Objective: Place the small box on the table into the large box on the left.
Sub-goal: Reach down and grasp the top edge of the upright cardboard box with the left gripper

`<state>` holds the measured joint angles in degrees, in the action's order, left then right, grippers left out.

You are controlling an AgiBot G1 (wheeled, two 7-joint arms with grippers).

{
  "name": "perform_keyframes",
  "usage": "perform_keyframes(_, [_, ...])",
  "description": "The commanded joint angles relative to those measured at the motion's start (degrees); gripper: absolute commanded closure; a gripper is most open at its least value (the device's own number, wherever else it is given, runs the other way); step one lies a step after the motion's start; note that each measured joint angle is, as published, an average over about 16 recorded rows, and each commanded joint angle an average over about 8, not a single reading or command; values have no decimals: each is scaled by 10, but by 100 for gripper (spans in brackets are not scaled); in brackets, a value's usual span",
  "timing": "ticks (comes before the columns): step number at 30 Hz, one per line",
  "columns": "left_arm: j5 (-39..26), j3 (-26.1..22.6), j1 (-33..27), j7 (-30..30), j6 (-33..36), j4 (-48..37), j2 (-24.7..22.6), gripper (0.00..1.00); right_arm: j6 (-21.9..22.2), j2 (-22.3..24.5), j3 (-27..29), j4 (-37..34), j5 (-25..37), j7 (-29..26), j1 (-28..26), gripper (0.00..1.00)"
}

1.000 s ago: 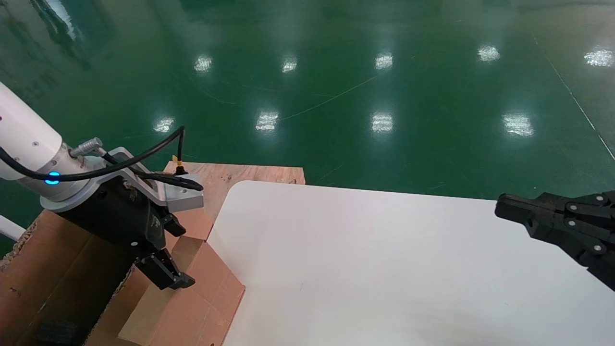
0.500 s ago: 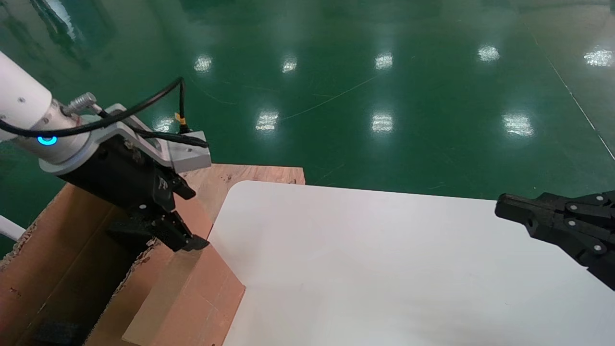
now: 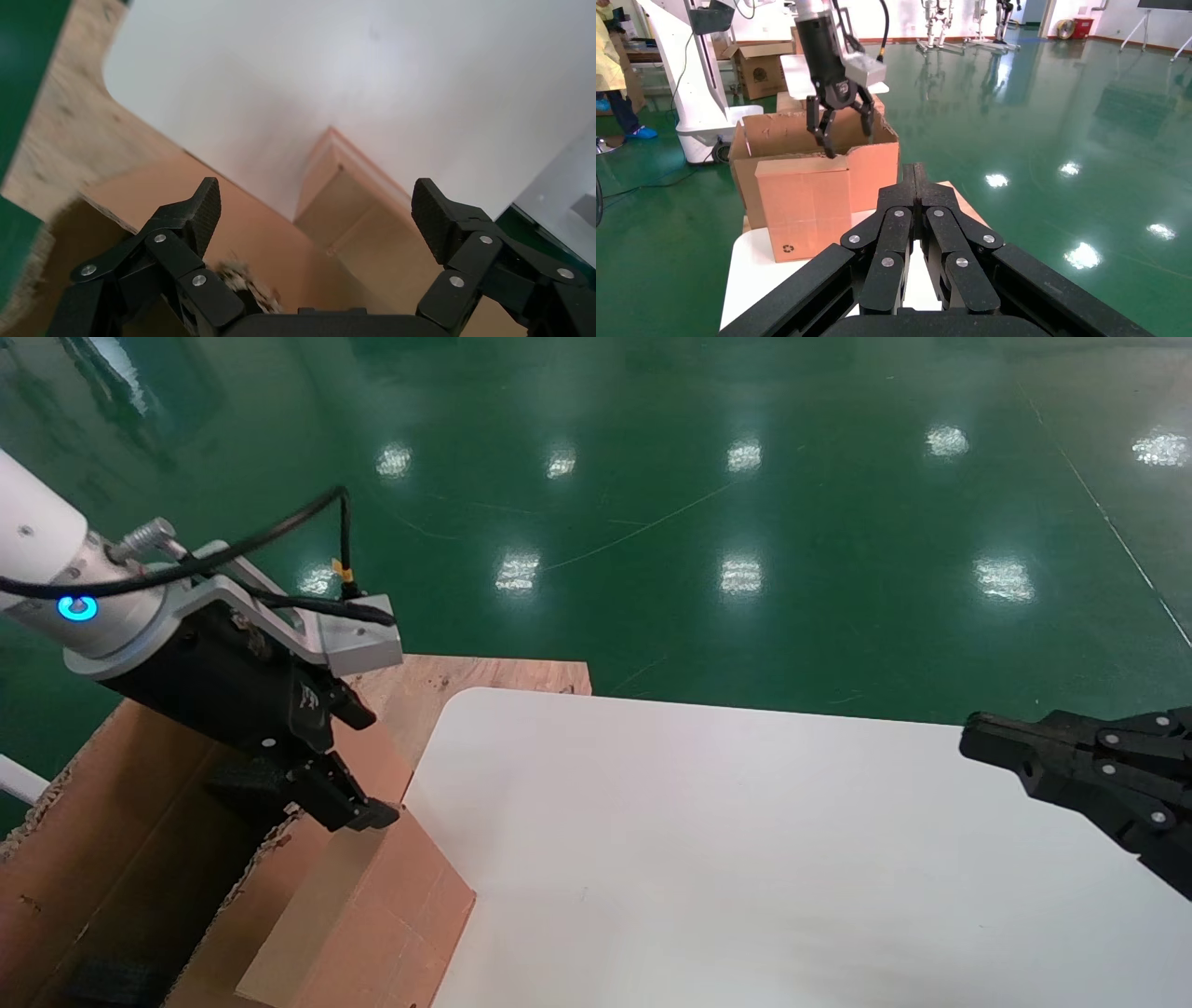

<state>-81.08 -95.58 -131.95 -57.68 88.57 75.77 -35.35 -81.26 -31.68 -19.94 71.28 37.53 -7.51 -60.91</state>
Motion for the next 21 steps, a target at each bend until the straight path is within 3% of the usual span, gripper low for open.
perform_keyframes(1, [-5,-4,2,-1,-2,-3,-3,0,0,0,0,0,0,0,0,100])
perform_keyframes(12, [-15,-45,1,-53,14,-4,-43,0,0,0,0,0,0,0,0,100])
perform_keyframes(21, [18,-91,-21,-72,17,-6,-53,0,0,0,0,0,0,0,0,100])
